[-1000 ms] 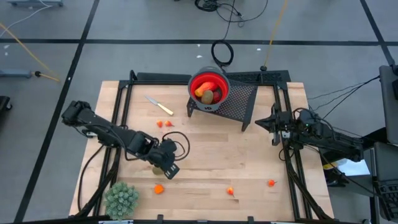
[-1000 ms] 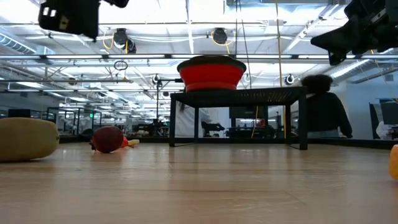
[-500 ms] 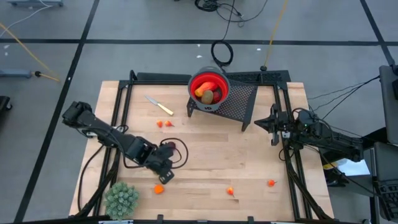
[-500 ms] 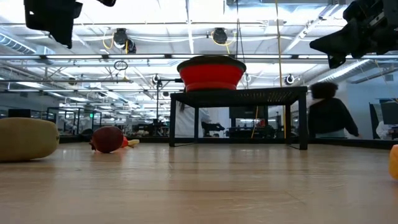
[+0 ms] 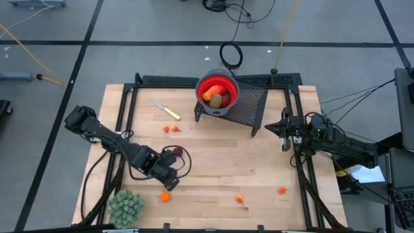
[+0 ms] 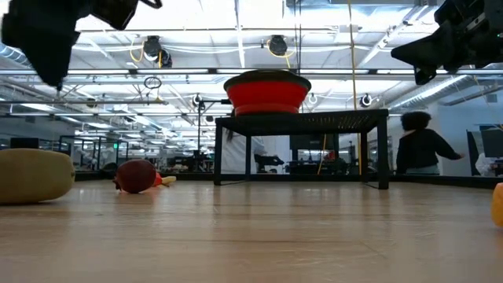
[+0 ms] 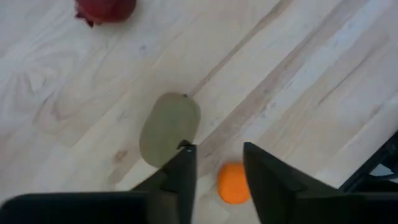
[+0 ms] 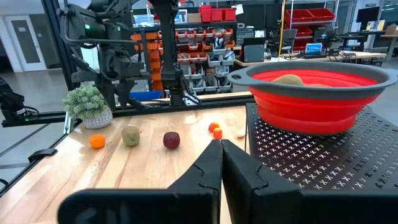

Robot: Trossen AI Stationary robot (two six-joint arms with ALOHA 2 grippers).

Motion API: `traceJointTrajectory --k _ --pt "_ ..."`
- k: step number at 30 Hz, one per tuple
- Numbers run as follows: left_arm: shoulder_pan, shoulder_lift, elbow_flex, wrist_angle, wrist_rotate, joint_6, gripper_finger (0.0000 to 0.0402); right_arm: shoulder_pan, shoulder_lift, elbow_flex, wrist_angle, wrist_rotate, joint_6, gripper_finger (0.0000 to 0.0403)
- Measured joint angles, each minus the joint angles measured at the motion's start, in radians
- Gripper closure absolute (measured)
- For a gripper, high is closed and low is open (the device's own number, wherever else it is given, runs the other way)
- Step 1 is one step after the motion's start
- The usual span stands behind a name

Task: Pick & Place Fruit
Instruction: Put the kiwi into the strainer bowl on the shelf

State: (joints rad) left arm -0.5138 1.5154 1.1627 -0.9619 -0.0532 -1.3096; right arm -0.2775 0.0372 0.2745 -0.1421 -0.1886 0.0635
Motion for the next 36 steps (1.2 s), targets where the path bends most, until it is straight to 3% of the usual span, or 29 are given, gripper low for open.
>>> traceJointTrajectory --k 8,15,23,36 --pt "-0.005 0.0 -0.005 -0.012 -0.002 -0.023 0.0138 0.0 0.0 0.0 0.0 0.0 0.0 0.0403" --pt "-0.004 0.0 -0.005 -0.043 -0.056 0.02 0.0065 0.0 0.0 0.0 0.001 0.001 0.003 0.0403" --pt "-0.011 0.053 -0.007 -0.039 -0.07 0.201 0.0046 0.0 0.0 0.0 0.003 0.002 0.003 0.0403" --pt "-0.017 0.199 -0.008 -0.125 -0.024 0.242 0.0046 0.0 0.0 0.0 0.003 0.004 0.001 0.0403"
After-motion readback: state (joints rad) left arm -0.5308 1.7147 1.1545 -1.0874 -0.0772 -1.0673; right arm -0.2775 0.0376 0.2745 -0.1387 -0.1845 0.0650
